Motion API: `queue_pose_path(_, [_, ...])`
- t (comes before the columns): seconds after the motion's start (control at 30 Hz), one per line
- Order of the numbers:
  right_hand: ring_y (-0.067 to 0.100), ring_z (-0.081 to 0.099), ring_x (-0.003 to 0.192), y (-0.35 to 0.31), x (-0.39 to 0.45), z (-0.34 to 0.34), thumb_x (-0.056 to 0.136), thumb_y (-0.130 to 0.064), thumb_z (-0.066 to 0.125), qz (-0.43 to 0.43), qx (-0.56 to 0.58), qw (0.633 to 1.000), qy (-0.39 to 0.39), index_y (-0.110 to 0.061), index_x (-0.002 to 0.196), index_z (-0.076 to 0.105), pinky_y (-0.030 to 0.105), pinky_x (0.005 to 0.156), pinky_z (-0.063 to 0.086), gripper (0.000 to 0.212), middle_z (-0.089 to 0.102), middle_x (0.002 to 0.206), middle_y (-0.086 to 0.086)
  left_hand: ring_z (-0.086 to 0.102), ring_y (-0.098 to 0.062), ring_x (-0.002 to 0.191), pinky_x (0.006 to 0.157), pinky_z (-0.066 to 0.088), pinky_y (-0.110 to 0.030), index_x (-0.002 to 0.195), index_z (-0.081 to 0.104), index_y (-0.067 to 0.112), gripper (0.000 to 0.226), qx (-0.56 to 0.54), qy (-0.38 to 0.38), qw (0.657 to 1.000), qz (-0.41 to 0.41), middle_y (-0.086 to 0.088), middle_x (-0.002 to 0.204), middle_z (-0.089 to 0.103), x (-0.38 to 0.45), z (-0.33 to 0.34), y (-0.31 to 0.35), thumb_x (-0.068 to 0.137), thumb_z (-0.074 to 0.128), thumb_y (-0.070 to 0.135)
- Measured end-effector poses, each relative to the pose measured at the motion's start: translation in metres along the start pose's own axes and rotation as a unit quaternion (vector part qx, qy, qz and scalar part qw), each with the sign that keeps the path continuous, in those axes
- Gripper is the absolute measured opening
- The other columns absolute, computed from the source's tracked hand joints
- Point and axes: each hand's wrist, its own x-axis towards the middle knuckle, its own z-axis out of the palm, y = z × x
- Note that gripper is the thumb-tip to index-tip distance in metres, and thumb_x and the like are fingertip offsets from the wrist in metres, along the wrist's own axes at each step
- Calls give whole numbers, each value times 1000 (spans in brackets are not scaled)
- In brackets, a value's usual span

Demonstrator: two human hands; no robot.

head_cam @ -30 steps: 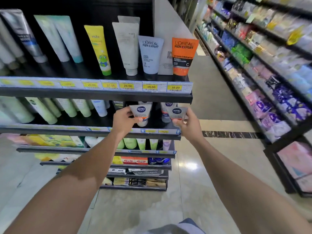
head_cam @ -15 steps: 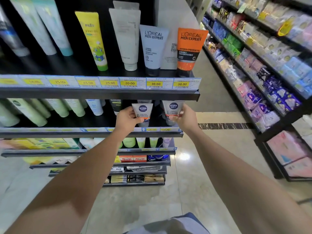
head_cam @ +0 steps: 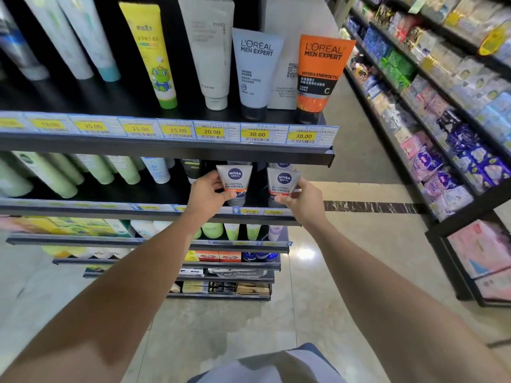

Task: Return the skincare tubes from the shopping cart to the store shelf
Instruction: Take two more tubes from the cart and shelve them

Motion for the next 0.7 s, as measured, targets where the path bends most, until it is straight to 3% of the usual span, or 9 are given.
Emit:
queue_pose_path(0.23, [20, 67, 100, -1, 4, 2, 77, -26, 82, -7, -12, 1000, -21, -15, 120, 62, 35, 88, 52, 48, 71, 115, 2, 66, -13, 102, 93, 51, -27, 117, 61, 9, 49, -26, -13, 999, -16, 1, 107, 69, -1, -1, 0, 74, 79, -4])
queue_pose_path(0.33, [21, 67, 101, -4, 6, 0, 78, -26, 81, -8, -23, 999, -33, -14, 123, 61, 32, 85, 50, 51, 70, 118, 4, 65, -10, 99, 87, 51, -18, 118, 60, 10, 50, -40, -13, 999, -22, 2, 108, 68, -3, 1, 2, 74, 78, -7])
queue_pose_path(0.47, [20, 66, 101, -1, 7, 2, 77, -27, 81, -5, -25, 999, -33, -15, 123, 60, 29, 82, 48, 52, 70, 117, 3, 65, -6, 98, 89, 50, -20, 116, 59, 14, 50, -42, -15, 999, -21, 4, 107, 67, -3, 1, 2, 75, 78, -7])
queue_pose_path(0.53, [20, 66, 103, -1, 6, 3, 78, -28, 80, -1, -28, 999, -31, -16, 125, 59, 29, 82, 48, 53, 69, 118, 3, 64, -2, 96, 84, 50, -13, 116, 58, 14, 50, -46, -18, 999, -23, 3, 108, 67, -4, 1, 2, 75, 77, -8])
queue_pose_path(0.7, [22, 64, 108, -1, 8, 1, 78, -30, 81, -3, -49, 997, -52, -16, 127, 56, 28, 82, 46, 56, 67, 122, 2, 64, -13, 100, 86, 50, -16, 120, 60, 4, 53, -12, -12, 999, -33, -4, 109, 67, -8, -4, 6, 73, 81, -2])
